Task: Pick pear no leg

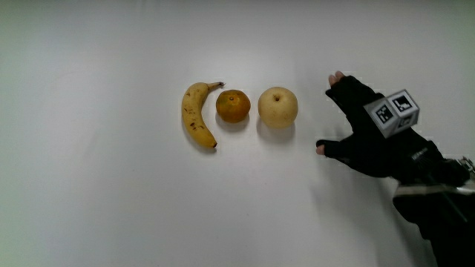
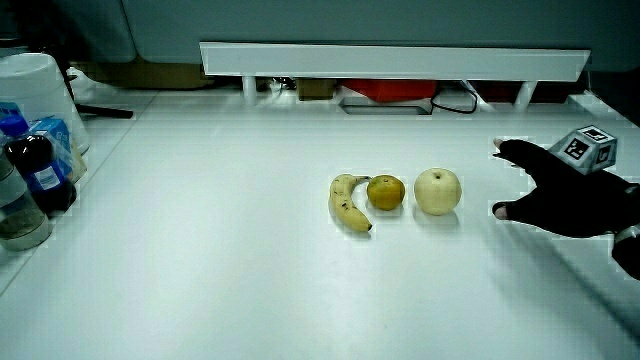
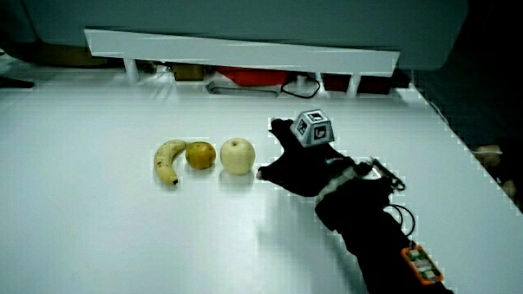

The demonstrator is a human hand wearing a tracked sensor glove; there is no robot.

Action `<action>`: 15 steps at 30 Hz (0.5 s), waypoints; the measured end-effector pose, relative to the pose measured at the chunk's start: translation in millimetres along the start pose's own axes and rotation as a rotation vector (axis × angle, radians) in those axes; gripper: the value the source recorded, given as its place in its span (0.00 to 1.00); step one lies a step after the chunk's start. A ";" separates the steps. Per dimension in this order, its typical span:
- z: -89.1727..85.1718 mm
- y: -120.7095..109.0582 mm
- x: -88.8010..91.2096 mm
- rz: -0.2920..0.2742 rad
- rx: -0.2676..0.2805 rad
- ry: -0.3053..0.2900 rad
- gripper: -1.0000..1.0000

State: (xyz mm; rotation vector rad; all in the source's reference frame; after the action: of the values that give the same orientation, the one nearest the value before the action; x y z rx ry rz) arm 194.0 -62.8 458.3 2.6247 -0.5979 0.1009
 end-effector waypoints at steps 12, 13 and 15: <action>10.0 57.0 -39.8 0.057 -0.069 -0.058 0.50; 10.4 59.9 -43.9 0.057 -0.068 -0.061 0.50; 7.1 67.5 -50.4 0.059 -0.081 -0.069 0.50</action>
State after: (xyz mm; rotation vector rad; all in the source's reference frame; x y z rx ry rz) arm 119.3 -100.5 470.9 2.5412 -0.6884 0.0041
